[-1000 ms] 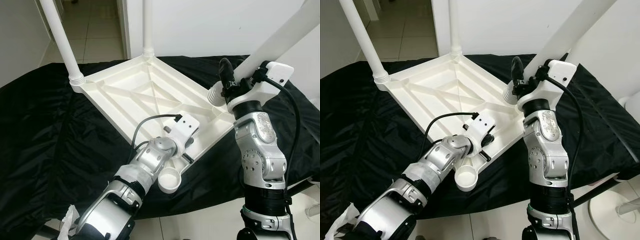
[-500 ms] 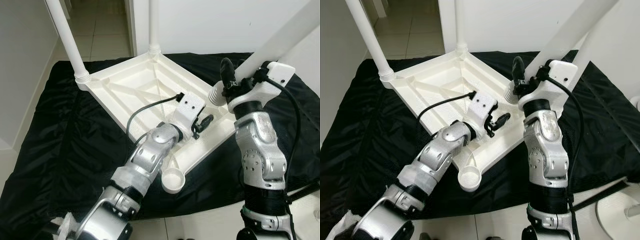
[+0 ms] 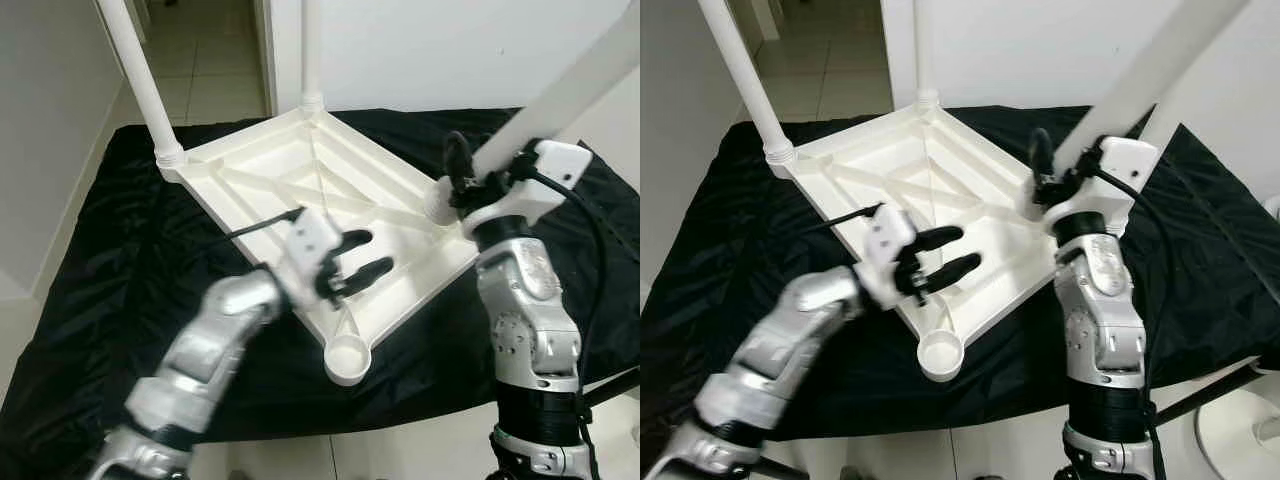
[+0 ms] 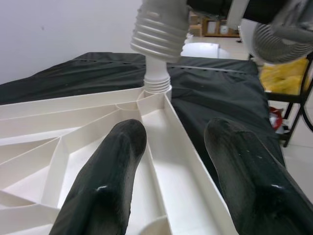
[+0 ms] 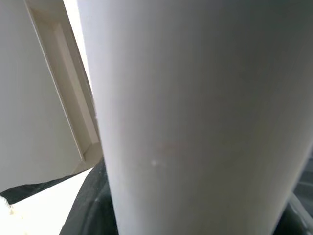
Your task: Building children table
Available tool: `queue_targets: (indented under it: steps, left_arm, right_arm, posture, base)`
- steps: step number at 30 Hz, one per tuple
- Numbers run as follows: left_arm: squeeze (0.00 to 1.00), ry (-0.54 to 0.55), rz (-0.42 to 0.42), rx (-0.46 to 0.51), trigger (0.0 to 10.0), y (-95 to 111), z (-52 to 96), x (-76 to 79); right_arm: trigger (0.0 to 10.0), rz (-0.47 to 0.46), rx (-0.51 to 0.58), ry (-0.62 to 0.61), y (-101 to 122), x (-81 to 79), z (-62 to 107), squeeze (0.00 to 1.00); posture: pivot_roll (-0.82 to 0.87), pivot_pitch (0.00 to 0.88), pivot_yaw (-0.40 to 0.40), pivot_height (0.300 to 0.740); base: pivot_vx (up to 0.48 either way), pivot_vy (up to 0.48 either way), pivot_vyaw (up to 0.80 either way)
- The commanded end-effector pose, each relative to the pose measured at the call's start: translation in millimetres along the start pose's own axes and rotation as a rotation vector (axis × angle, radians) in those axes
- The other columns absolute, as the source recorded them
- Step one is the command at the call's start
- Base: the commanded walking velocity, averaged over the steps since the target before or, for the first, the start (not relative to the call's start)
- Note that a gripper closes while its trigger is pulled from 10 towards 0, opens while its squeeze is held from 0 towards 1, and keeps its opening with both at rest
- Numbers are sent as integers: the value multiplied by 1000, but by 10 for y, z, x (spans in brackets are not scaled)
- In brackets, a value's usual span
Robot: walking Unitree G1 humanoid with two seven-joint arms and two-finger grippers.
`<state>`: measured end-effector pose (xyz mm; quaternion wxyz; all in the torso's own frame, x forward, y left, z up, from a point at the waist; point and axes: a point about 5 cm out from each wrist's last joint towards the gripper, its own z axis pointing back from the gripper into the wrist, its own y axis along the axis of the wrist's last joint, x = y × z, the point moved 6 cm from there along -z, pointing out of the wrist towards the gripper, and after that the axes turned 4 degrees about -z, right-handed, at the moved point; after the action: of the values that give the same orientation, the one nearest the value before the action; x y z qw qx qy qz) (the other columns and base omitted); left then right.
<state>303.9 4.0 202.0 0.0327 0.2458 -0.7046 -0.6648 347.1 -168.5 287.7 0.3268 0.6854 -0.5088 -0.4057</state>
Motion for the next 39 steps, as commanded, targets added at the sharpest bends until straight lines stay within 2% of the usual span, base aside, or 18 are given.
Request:
queue_targets:
  steps: [1, 4, 9, 12, 13, 14, 19, 21, 25, 27, 30, 31, 32, 39]
  left_arm:
    - [0, -74, -14, 14, 10000, 26, 56, 77]
    - [0, -112, -63, -37, 10000, -81, 257, 46]
    - [0, -123, -83, -74, 10000, -169, 396, 14]
    - [0, -221, -142, -125, 10000, -290, 515, 122]
    - [0, -221, -142, -125, 10000, -290, 515, 122]
    - [0, -279, -164, -155, 10000, -362, 568, 196]
    - [0, -324, -157, -168, 10000, -401, 608, 266]
    - [0, -360, -174, -176, 10000, -427, 638, 315]
    - [0, -384, -183, -181, 10000, -442, 656, 340]
    - [0, -392, -186, -183, 10000, -449, 661, 340]
    - [0, -422, -207, -196, 10000, -487, 673, 330]
    - [0, -422, -207, -196, 10000, -487, 673, 330]
    - [0, -442, -223, -203, 10000, -505, 676, 335]
    - [0, -486, -253, -207, 10000, -530, 667, 378]
  right_arm:
    - [10000, 16, 15, 17, 59, -12, 16, 0]
    - [10000, 39, 5, 15, 60, 47, 45, 0]
    - [10000, 59, -6, 14, 51, 95, 80, 0]
    - [10000, 72, -18, 20, 45, 128, 103, 0]
    - [10000, 72, -18, 20, 45, 128, 103, 0]
    - [10000, 80, -29, 36, 39, 130, 119, 0]
    - [10000, 102, -57, 61, 5, 136, 176, 0]
    - [10000, 137, -92, 42, -71, 222, 287, 0]
    - [10000, 148, -120, 8, -136, 309, 377, 0]
    - [10000, 143, -132, -11, -172, 345, 410, 0]
    - [10000, 119, -190, -67, -378, 432, 585, 0]
    - [10000, 119, -190, -67, -378, 432, 585, 0]
    - [10000, 78, -217, -111, -493, 476, 687, 0]
    - [10000, 38, -244, -183, -636, 548, 814, 0]
  posture:
    - [-65, 14, 10, 740]
    - [-64, 13, 7, 740]
    - [-63, 10, 2, 740]
    - [-61, 8, -8, 740]
    - [-61, 8, -8, 740]
    - [-58, 6, -12, 740]
    - [-59, 3, -12, 740]
    - [-63, 1, -12, 740]
    - [-65, 2, -8, 740]
    - [-71, 3, -1, 740]
    - [-79, 9, 12, 740]
    - [-79, 9, 12, 740]
    - [-83, 11, 16, 740]
    - [-86, 20, 28, 740]
  base:
    - [0, 0, 0]
    - [0, 0, 0]
    - [0, 0, 0]
    - [0, 0, 0]
    - [0, 0, 0]
    - [0, 0, 0]
    - [0, 0, 0]
    - [0, 0, 0]
    - [0, 0, 0]
    - [0, 0, 0]
    - [0, 0, 0]
    - [0, 0, 0]
    - [0, 0, 0]
    - [0, 0, 0]
